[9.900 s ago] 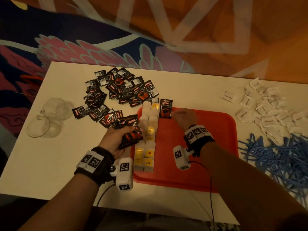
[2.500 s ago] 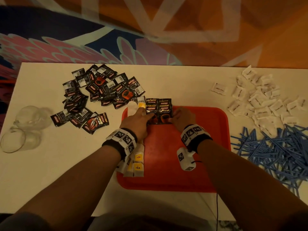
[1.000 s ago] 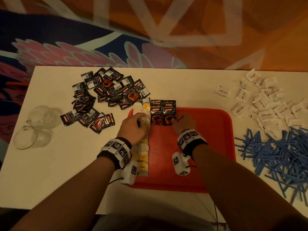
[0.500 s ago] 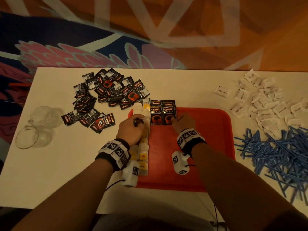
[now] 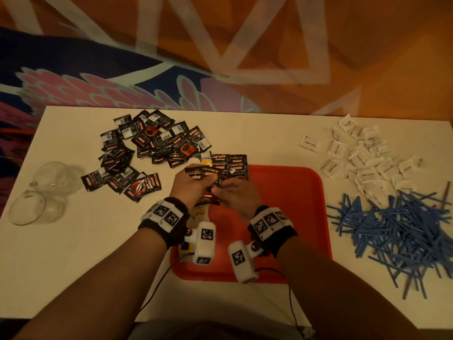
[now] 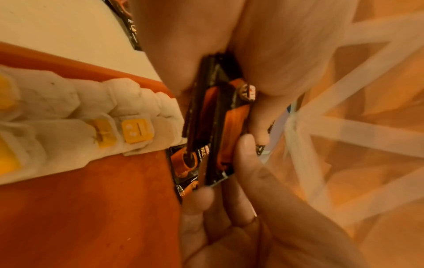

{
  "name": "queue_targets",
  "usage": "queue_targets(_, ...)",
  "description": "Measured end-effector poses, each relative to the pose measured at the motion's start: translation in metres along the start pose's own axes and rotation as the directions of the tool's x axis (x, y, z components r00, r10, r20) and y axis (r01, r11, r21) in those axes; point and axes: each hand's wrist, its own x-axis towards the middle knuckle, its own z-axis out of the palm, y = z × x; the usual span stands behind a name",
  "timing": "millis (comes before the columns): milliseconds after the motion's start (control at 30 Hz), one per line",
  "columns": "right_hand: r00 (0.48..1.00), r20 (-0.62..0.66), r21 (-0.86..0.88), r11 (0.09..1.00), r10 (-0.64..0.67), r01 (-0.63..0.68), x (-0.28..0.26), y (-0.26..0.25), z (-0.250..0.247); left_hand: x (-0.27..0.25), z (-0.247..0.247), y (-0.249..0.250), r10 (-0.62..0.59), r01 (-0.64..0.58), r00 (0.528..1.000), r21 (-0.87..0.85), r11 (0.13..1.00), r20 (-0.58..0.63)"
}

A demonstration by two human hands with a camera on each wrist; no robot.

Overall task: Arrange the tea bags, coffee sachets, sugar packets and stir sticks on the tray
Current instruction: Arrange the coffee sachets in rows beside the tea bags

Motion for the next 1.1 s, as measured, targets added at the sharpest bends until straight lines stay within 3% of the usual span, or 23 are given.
queue_targets(67, 0.998, -0.039, 0.041, 0.998, -0.041, 0.043, -0.002, -0.001, 0.001, -0.002, 0.000, 0.004, -0.008, 0.008, 1.000, -0.038, 0.999, -0.009)
queue_targets(233, 0.986, -0.018, -0.144, 0.977, -0.164, 0.159, 0.002, -0.003, -0.002, -0.002, -0.007, 0.010, -0.154, 0.145, 0.988, -0.221, 0.964, -0.025)
queue_targets(433, 0.983, 0.009, -0.205, 0.962, -0.185, 0.183, 0.004, -0.002, -0.006, -0.007, -0.008, 0.010, -0.156, 0.156, 0.988, -0.233, 0.960, 0.018)
queue_targets(600, 0.976, 0.080, -0.228, 0.950, -0.201, 0.214, 0.000, -0.004, -0.009, -0.005, -0.006, 0.006, -0.111, 0.111, 0.994, -0.137, 0.984, 0.010)
queue_targets(767, 0.984, 0.076, -0.267, 0.947, -0.164, 0.179, 0.000, 0.002, -0.004, -0.002, -0.009, -0.002, -0.051, 0.052, 0.998, -0.033, 0.998, 0.036)
queue_targets(933, 0.997, -0.032, -0.388, 0.920, -0.073, 0.055, 0.015, 0.013, -0.001, 0.012, -0.019, -0.013, -0.011, 0.007, 0.984, -0.019, 1.000, -0.177)
queue_targets(1000, 0.991, -0.129, -0.398, 0.917, -0.022, -0.032, 0.024, 0.016, -0.005, 0.016, -0.027, -0.013, -0.075, 0.055, 0.972, -0.094, 0.994, -0.223)
queue_targets(1100, 0.969, -0.245, -0.436, 0.890, 0.027, -0.135, 0.036, 0.022, -0.011, 0.021, -0.038, -0.013, -0.237, 0.173, 0.954, -0.309, 0.935, -0.183)
